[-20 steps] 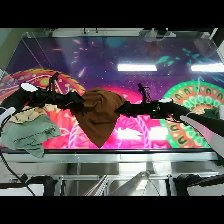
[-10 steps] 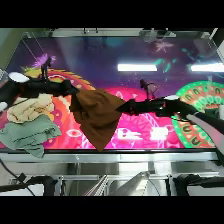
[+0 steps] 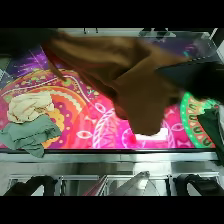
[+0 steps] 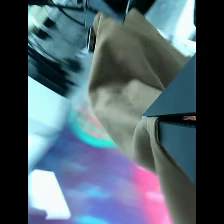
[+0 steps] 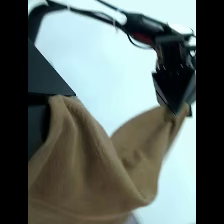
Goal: Fold the shirts.
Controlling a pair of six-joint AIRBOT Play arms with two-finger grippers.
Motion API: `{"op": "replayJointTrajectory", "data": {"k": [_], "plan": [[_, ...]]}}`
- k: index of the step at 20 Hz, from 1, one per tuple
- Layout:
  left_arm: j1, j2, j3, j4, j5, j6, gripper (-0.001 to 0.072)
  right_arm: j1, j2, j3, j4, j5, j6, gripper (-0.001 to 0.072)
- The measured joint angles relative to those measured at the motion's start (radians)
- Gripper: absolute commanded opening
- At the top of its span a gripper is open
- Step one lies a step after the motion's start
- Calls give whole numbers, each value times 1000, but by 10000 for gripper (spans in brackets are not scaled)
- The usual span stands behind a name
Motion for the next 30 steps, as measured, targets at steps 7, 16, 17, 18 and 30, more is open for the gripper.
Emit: {"op": "replayJointTrajectory", "data": {"k": [7,16,17,18,30], "plan": [[-205,68,66,320,120,-158,20,-5,105,104,-321,-177,188,22],[-78,-570,85,384,106,-197,644,-45,-526,5,-403,-202,247,495],[-34,-626,99,346,72,-197,718,-69,-579,7,-403,-187,246,495],[10,-674,116,316,21,-197,718,-99,-624,9,-404,-159,238,494],[-70,-459,-571,230,-109,-217,717,-190,-774,-8,-710,-47,166,502]]}}
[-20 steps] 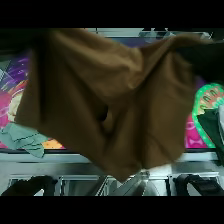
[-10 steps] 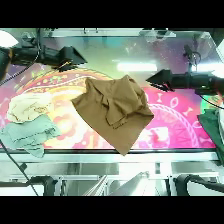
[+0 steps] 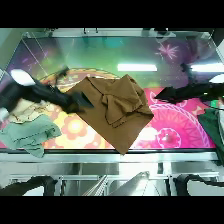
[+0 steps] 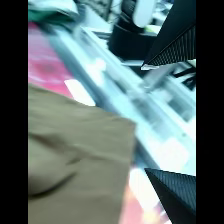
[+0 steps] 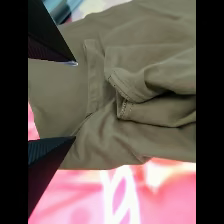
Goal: Fold the shirts.
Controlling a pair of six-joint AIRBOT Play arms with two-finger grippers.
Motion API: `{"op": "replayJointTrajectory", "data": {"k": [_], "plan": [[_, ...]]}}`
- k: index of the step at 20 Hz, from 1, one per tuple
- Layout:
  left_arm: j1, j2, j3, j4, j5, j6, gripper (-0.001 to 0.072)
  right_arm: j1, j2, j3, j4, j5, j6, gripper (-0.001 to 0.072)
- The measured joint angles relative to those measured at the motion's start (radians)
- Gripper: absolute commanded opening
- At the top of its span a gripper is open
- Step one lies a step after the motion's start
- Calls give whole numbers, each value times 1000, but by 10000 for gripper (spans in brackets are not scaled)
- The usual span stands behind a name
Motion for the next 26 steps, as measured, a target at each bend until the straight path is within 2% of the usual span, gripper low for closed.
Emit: {"op": "replayJointTrajectory", "data": {"k": [3,7,12,17,18,20,21,22,23,26], "plan": [[-154,78,-235,-3,168,-54,717,95,-51,-1,-15,-60,-8,502],[-312,114,-385,-10,360,-115,717,181,-89,-1,16,-130,-14,502],[-391,105,-406,-12,578,-144,699,214,-101,-1,72,-169,-16,502],[-406,-35,-301,-25,627,-147,696,221,-103,-1,91,-179,-19,501],[-406,-67,-277,-27,617,-141,592,221,-103,-1,95,-179,-19,501],[-407,-127,-244,-24,597,-127,83,221,-103,-1,115,-180,-18,493],[-407,-152,-236,-19,583,-124,18,221,-103,-1,126,-180,-19,359],[-408,-166,-230,-20,572,-117,18,221,-103,-1,142,-186,-19,85],[-408,-174,-229,-22,565,-117,18,221,-103,-1,163,-190,-20,23],[-402,-163,-229,-11,542,-113,18,221,-103,-1,224,-220,-35,21]]}}
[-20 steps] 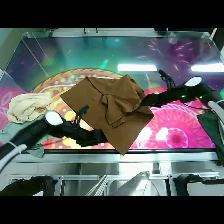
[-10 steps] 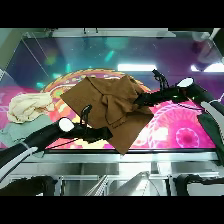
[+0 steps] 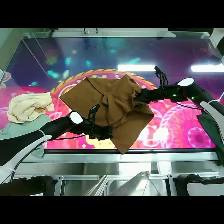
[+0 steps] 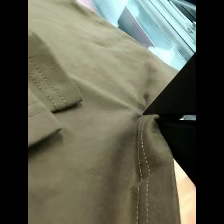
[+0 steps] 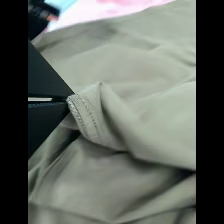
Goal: Fold the shirts.
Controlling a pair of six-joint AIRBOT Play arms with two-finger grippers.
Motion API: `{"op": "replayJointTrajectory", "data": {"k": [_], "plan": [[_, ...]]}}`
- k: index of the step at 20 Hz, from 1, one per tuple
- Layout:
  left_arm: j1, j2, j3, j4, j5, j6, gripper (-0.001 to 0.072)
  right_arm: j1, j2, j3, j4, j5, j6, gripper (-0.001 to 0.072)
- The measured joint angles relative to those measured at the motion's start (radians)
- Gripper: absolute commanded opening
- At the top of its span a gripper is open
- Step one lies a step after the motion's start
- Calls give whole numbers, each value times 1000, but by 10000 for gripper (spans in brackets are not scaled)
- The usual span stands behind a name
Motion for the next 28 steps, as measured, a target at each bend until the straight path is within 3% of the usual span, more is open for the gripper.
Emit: {"op": "replayJointTrajectory", "data": {"k": [4,6,11,15,19,25,26,27,28], "plan": [[93,136,13,26,-73,20,17,-28,31,32,66,3,-19,20],[188,263,50,24,-182,38,17,-64,103,82,82,59,-30,20],[496,693,305,16,-364,64,20,-153,469,238,93,121,-53,20],[761,904,572,5,-401,79,23,-177,755,317,34,3,-60,20],[976,874,741,-22,-438,123,22,-183,835,339,-69,-141,-45,20],[1009,545,806,-156,-495,255,20,-192,547,345,-150,-174,29,22],[991,480,810,-160,-514,270,17,-201,480,346,-154,-171,41,80],[971,422,812,-158,-541,278,33,-213,413,346,-159,-154,58,380],[948,357,813,-150,-580,287,302,-225,354,346,-165,-135,76,548]]}}
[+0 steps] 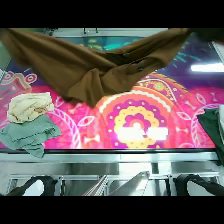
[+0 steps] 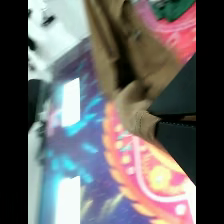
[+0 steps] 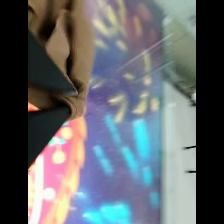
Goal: Fold the shirts.
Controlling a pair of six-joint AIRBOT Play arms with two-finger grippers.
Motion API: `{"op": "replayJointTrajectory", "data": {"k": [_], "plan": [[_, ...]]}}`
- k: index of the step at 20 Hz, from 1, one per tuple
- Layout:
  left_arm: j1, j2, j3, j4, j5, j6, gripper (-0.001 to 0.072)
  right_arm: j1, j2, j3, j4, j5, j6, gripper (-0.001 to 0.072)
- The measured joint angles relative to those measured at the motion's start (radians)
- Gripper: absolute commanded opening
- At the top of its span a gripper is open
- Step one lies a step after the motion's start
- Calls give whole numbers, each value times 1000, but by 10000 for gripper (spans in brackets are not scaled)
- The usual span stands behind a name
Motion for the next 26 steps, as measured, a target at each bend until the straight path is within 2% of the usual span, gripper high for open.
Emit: {"op": "replayJointTrajectory", "data": {"k": [2,3,7,12,14,19,22,25,26], "plan": [[-43,-109,2,25,-79,6,699,-30,-93,1,0,55,26,549],[-61,-161,2,42,-114,1,718,-46,-127,1,-1,84,36,549],[-103,-312,3,82,-193,-31,718,-96,-198,-6,-5,218,69,549],[-121,-440,3,153,-140,-40,717,-6,-219,-151,6,307,114,549],[-135,-497,4,177,-87,-43,717,85,-229,-230,39,244,120,549],[-177,-663,4,232,11,-45,717,343,-318,-311,175,-40,123,548],[-188,-739,4,290,68,-47,717,443,-394,-313,333,-146,56,548],[-205,-795,5,322,118,-43,715,493,-448,-313,497,-195,-31,548],[-213,-809,5,326,126,-41,680,502,-461,-313,548,-205,-52,548]]}}
